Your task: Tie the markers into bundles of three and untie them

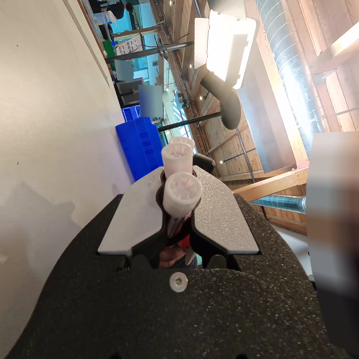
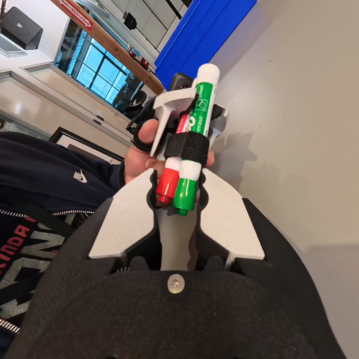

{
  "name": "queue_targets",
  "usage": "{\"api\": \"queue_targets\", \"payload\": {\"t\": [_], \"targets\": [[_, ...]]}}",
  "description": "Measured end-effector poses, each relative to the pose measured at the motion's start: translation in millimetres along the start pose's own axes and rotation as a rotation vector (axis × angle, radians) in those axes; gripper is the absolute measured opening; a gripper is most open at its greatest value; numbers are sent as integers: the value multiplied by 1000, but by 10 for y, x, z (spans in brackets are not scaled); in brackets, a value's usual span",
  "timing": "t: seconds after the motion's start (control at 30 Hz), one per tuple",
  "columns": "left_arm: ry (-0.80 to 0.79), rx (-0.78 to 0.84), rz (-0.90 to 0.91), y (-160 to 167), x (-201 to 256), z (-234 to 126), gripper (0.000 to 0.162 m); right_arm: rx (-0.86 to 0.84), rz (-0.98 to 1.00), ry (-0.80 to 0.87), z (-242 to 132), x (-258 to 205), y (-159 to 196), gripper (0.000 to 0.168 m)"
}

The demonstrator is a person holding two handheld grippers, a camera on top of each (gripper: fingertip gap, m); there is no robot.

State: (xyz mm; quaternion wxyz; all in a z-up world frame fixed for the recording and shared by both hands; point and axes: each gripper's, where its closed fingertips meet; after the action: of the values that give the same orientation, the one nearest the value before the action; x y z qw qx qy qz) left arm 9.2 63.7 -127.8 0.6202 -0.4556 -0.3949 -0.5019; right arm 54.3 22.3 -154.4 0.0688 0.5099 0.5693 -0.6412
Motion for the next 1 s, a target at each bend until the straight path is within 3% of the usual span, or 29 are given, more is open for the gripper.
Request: {"api": "queue_targets", "payload": {"t": [0.23, 0.63, 1.0], "targets": [[30, -91, 57, 72, 81, -8, 30, 44, 65, -38, -50, 27, -17, 32], [4, -100, 93, 93, 18, 61, 25, 41, 46, 7, -93, 66, -4, 33], [-115, -68, 145, -150, -183, 379, 23, -113, -45, 114, -188, 381, -215, 39]]}}
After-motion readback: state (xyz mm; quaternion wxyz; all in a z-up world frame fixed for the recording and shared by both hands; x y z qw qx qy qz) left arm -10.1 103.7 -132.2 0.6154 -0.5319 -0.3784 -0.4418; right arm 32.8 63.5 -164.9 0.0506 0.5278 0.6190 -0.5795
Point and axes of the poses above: each gripper's, where its closed fingertips meet, z out along the fingers, y out of its underside, x = y × z across the jaws, and after that the axes turned 3 degrees about x, right-handed
